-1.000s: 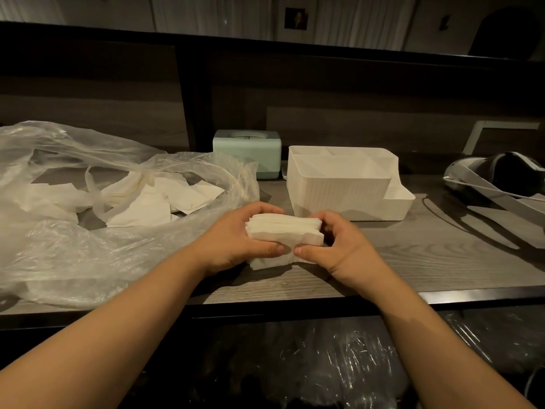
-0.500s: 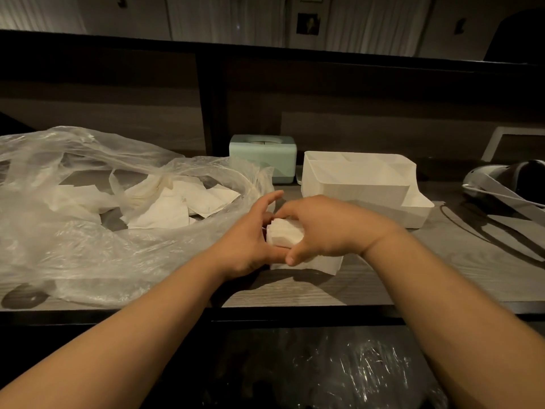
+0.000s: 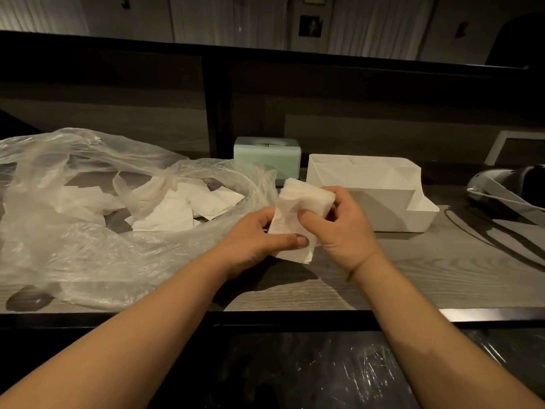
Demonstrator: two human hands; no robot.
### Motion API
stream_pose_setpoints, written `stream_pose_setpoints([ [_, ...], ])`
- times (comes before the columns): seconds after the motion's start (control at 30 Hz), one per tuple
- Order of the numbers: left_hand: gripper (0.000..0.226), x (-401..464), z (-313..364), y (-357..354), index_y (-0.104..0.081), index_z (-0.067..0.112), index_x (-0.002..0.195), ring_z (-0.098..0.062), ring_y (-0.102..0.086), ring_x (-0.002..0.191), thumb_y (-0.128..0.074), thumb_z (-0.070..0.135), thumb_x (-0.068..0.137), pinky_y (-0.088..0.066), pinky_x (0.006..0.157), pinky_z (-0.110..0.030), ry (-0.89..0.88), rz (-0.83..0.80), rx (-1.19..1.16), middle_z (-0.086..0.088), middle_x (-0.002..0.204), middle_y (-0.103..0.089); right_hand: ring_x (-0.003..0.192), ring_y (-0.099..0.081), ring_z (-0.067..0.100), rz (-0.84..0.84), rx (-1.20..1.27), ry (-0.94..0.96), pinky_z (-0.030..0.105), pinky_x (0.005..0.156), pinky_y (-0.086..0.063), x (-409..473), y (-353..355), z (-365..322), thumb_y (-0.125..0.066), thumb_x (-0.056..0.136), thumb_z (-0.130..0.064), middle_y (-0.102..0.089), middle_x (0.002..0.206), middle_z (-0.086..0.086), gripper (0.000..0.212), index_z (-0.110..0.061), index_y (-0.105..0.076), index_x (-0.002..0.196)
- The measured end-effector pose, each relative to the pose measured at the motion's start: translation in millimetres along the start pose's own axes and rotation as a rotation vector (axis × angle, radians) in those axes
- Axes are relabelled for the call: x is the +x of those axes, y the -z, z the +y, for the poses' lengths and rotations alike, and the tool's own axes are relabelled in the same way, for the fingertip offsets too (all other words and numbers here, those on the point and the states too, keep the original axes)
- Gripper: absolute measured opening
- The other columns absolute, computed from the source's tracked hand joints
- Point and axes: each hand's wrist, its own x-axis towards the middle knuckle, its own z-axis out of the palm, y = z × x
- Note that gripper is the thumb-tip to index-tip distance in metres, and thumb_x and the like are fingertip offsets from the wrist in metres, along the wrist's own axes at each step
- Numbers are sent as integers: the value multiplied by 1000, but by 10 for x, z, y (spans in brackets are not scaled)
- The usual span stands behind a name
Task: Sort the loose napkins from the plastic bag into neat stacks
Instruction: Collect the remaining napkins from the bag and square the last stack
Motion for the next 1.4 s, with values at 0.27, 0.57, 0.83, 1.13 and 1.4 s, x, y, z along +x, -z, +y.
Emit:
stream_pose_setpoints([
  [0.27,68,47,-41,47,-59,30,123,-18,-71,105,-95,15,68,-60,87,-34,-25,157,1,0,115,-72,92,-67,8,-49,-144,-104,17,69,-57,-104,301,152,-74,85,-1,-66,108,-5,47,-35,-59,113],
  [0.57,60,25,-14,20,-67,23,131,-6,-69,103,-91,23,75,-54,82,-17,-7,-60,197,7,112,-75,97,-66,14,-158,-272,-94,22,81,-57,-127,454,353,-73,90,-13,-69,108,-5,39,-28,-62,123],
  [0.83,62,34,-32,13,-63,31,134,-2,-68,109,-89,23,78,-54,96,-23,-66,-88,244,15,117,-74,139,-43,14,-70,-803,-113,54,122,-16,-276,348,495,-20,74,-85,-59,135,-17,82,-43,-46,140],
  [1.13,52,24,-76,32,-68,25,130,-11,-69,113,-87,23,82,-51,107,-41,-86,-95,247,8,118,-75,129,-45,4,-181,-465,-106,23,111,-34,-238,393,371,-73,87,-47,-44,139,-24,85,-41,-24,157],
  [1.4,94,7,-15,17,-45,45,147,14,-57,114,-90,48,65,-47,98,-14,-81,-77,353,33,128,-57,95,-61,-9,-279,-366,-109,11,77,-52,-168,516,329,-81,85,-19,-65,111,-11,44,-36,-56,118],
])
